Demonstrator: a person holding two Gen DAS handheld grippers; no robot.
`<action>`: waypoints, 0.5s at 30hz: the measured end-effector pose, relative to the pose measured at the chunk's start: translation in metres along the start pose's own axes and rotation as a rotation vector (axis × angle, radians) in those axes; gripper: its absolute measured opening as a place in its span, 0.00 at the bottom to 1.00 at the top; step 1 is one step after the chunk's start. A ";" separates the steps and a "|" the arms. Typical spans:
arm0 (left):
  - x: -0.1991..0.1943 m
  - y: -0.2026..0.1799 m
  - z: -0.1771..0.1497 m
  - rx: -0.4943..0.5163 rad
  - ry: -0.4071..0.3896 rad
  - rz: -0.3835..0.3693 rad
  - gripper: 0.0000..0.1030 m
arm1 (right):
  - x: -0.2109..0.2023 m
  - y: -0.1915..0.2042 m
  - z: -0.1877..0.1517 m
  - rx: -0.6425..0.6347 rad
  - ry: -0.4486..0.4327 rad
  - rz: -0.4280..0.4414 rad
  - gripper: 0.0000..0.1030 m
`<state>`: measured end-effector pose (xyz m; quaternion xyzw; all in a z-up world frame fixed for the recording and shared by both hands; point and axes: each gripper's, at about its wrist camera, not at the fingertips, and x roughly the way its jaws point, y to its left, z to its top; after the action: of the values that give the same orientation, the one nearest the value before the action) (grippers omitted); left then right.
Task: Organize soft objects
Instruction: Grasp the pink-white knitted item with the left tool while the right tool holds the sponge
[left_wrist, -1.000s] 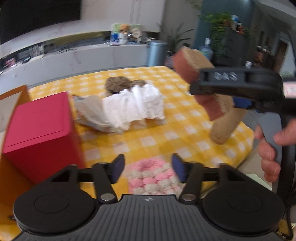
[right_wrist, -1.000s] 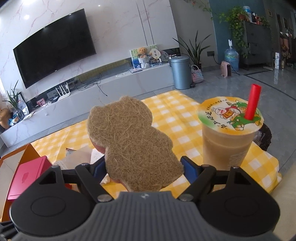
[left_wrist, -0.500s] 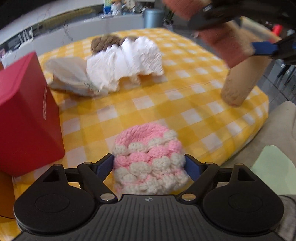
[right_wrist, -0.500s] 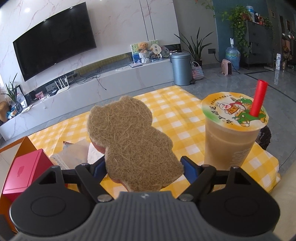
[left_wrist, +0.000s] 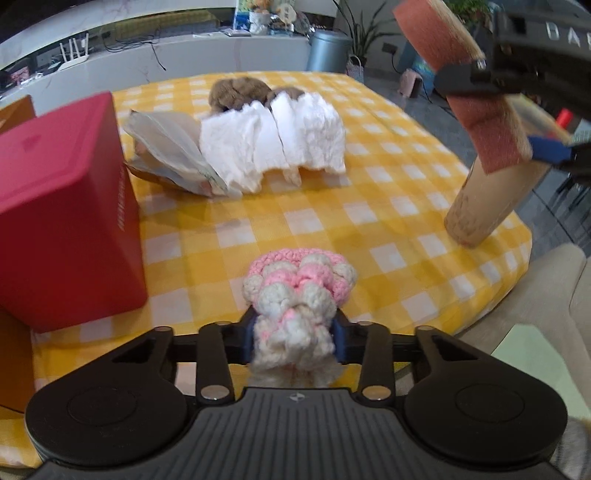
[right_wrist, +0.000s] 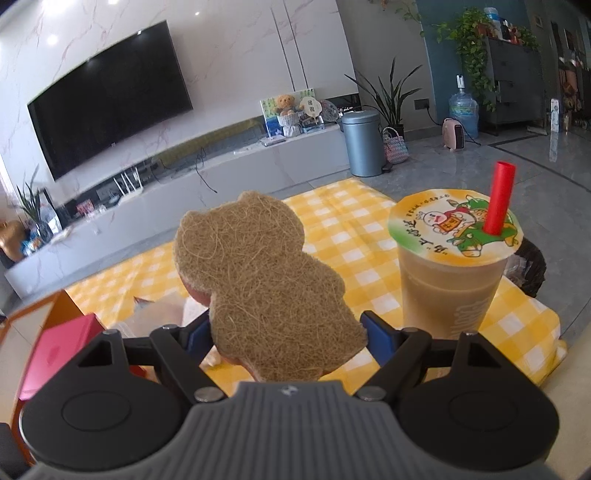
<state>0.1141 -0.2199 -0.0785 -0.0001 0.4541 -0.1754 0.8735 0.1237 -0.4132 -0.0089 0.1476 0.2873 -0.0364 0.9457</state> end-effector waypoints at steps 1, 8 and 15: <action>-0.004 0.002 0.002 -0.010 -0.009 -0.009 0.41 | -0.001 -0.001 0.000 0.011 -0.004 0.008 0.78; -0.038 0.007 0.010 -0.005 -0.074 -0.054 0.39 | -0.003 -0.002 0.002 0.025 -0.009 0.026 0.78; -0.085 0.015 0.018 0.016 -0.164 -0.069 0.38 | -0.015 0.002 0.008 0.056 -0.036 0.130 0.78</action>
<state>0.0888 -0.1823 -0.0028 -0.0232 0.3796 -0.2085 0.9011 0.1156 -0.4140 0.0061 0.1917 0.2587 0.0144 0.9466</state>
